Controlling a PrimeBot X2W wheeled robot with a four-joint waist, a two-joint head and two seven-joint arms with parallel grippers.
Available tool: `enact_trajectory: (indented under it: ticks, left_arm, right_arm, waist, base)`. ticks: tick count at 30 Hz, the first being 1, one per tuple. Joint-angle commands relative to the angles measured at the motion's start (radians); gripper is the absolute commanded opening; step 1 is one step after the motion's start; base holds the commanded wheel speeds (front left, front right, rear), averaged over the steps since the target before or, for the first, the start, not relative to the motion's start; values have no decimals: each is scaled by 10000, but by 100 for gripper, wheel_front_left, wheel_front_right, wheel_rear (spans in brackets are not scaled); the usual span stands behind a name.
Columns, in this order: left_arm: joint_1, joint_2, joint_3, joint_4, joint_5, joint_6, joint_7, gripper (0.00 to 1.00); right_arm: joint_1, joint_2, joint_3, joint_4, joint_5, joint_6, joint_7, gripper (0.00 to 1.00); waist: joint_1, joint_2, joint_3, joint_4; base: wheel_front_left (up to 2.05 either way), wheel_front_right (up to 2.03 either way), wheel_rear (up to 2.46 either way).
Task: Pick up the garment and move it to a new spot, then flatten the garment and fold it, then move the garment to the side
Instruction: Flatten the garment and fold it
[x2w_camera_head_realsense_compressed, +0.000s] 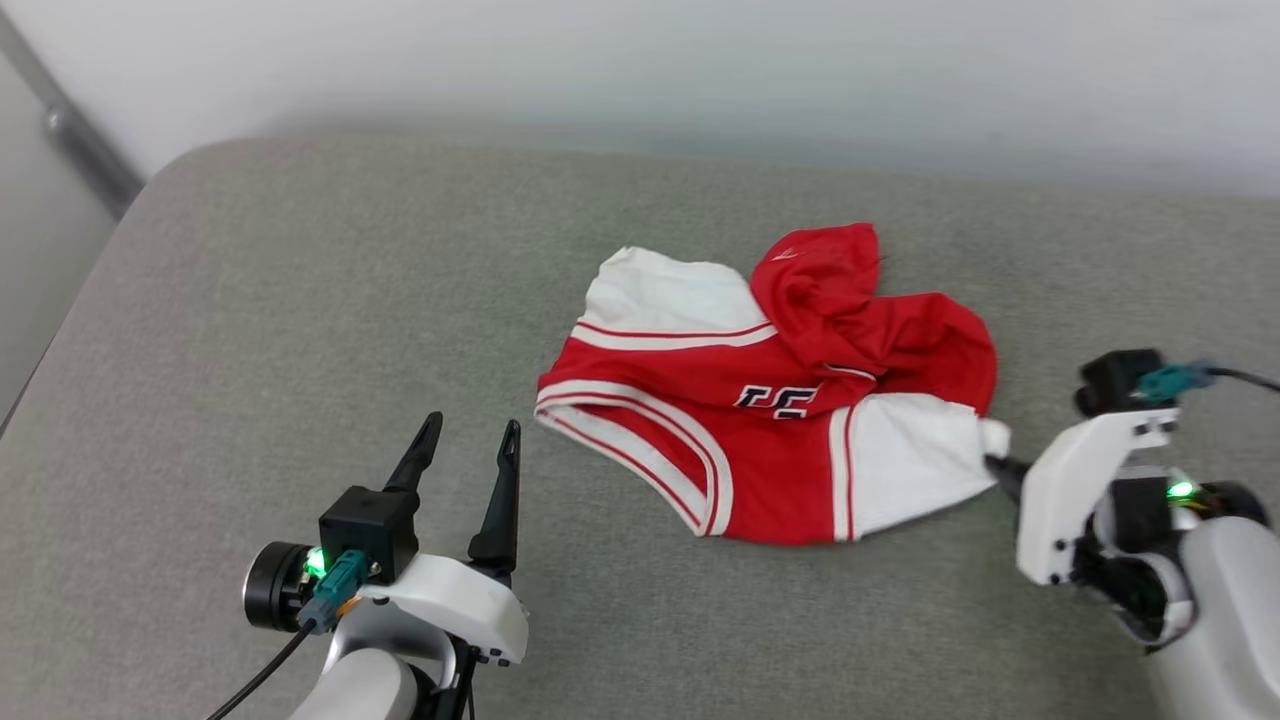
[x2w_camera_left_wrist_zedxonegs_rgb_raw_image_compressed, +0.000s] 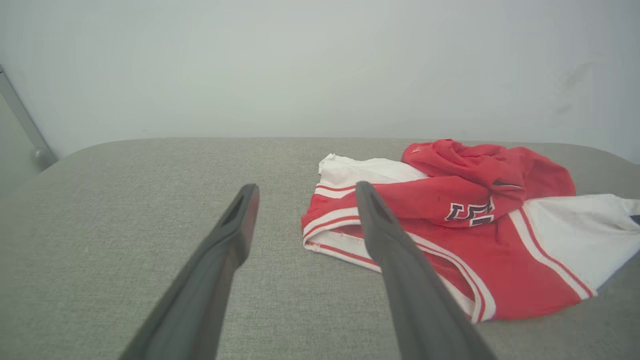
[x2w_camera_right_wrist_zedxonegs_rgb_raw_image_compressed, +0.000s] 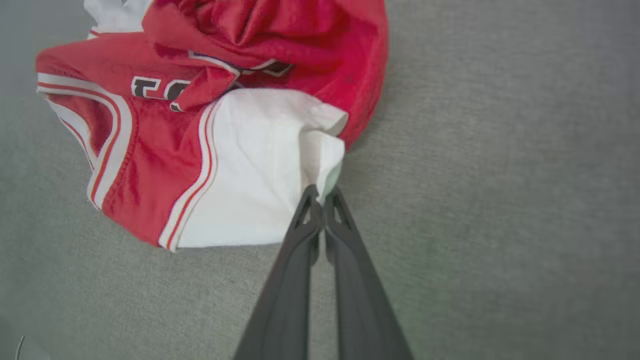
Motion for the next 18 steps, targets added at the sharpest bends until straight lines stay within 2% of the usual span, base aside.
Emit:
enact_trajectory:
  ticks: [1, 9, 13, 18]
  left_arm:
    - [157, 61, 12, -67, -32, 59, -3, 100]
    - [371, 174, 4, -307, -89, 170, 113, 100]
    - [370, 181, -20, -372, -92, 212, 167, 100]
    - [495, 224, 33, -370, -160, 259, 165, 100]
  right_arm:
    - [345, -96, -287, -450, -123, -3, -51, 0]
    - [1775, 71, -2681, -2509, -1112, -3, 714, 0]
    - [2448, 377, -3710, -2597, -1360, -3, 1081, 0]
    - [3395, 860, -4936, -1753, -1879, -3, 896, 0]
  waist:
    - [0, -1, -251, -278]
    - [0, -1, -531, -667]
    - [0, -1, -508, -659]
    - [0, -1, -513, -555]
  base:
    - [0, 0, 0]
    - [0, 0, 0]
    - [0, 0, 0]
    - [0, 0, 0]
